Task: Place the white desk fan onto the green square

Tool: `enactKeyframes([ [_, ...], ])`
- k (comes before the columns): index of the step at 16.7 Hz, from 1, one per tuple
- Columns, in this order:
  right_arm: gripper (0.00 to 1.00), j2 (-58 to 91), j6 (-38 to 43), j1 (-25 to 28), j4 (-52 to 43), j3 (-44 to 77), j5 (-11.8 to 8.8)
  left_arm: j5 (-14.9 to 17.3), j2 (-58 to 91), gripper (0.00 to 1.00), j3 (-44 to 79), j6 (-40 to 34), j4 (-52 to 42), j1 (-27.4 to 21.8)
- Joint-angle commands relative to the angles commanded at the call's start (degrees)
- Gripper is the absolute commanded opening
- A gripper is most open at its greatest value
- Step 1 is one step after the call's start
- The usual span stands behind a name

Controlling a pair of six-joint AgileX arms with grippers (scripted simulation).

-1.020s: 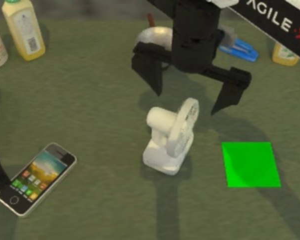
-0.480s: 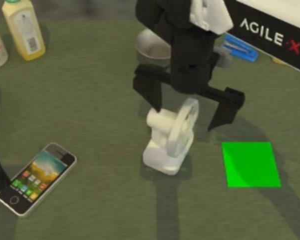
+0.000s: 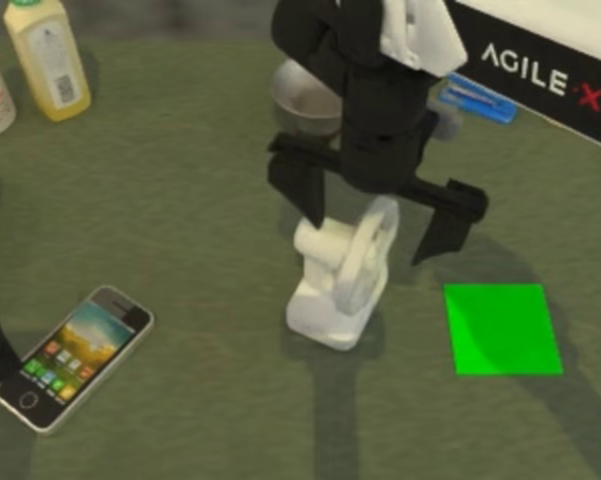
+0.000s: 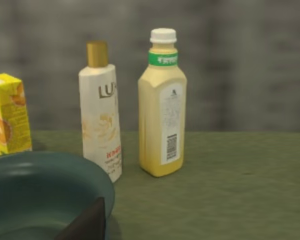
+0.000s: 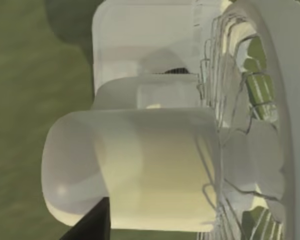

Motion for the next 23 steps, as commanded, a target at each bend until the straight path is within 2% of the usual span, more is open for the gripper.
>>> enactKeyframes([
  [11,0.02,0.0,0.0,0.0,0.0,0.0,0.0,0.0,0.0,1.0,0.0,0.0,0.0,0.0],
  [23,0.0,0.3,0.2,0.0,-2.3,2.4,0.0,0.0,0.0,1.0,0.0,0.0,0.0,0.0],
])
